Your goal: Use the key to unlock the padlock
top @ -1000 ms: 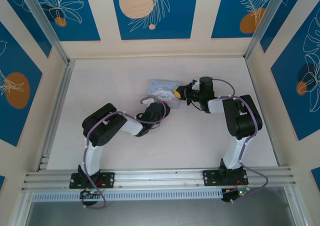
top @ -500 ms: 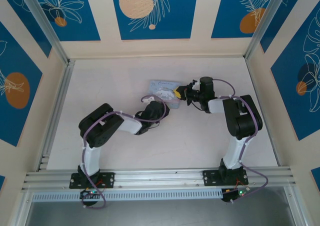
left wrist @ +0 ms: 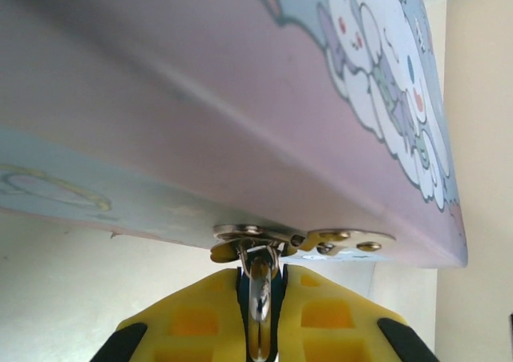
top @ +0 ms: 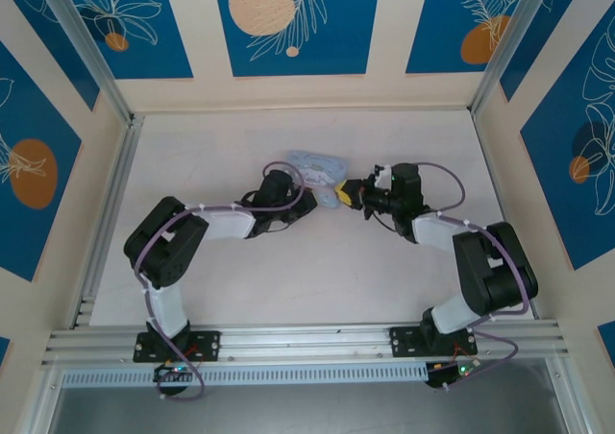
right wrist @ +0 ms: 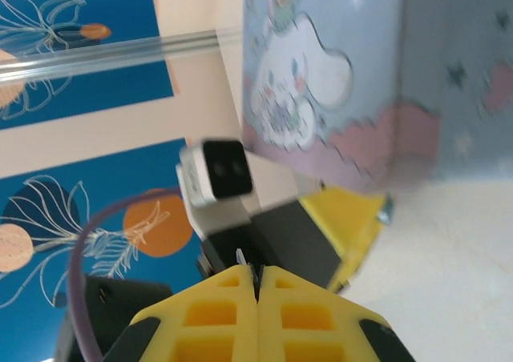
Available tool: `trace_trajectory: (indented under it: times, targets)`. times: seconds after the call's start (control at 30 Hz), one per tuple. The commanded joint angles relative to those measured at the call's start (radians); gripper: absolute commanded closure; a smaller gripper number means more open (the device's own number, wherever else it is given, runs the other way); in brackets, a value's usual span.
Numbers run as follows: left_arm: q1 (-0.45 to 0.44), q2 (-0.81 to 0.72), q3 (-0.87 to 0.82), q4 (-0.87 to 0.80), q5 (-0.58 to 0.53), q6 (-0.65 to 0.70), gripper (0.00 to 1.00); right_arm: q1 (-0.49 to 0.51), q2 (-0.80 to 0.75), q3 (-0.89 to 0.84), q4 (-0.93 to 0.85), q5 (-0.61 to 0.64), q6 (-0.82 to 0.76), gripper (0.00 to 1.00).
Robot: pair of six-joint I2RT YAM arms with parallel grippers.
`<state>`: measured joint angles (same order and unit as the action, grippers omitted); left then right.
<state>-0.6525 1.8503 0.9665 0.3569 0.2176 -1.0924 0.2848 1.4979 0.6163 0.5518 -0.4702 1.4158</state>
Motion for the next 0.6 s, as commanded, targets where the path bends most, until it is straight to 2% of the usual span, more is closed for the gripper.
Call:
trace_trajectory:
  times: [0.0,0.2,0.4,0.57]
  targets:
    - [0.034,-0.05,0.011,-0.012,0.126,0.036,1.0,0.052,-0.045,-0.055,-0.05,0.043,-0.024,1.0]
    - [0.069,-0.081,0.027,-0.043,0.235,0.053,1.0,0.14,-0.015,-0.093,0.002,0.107,-0.01,1.0]
    - [0.096,-0.14,0.029,-0.127,0.293,0.105,1.0,0.136,0.047,-0.096,0.067,0.12,0.006,1.0]
    - [0.115,-0.164,0.002,-0.106,0.322,0.081,1.0,0.123,0.097,-0.083,0.135,0.119,0.027,1.0]
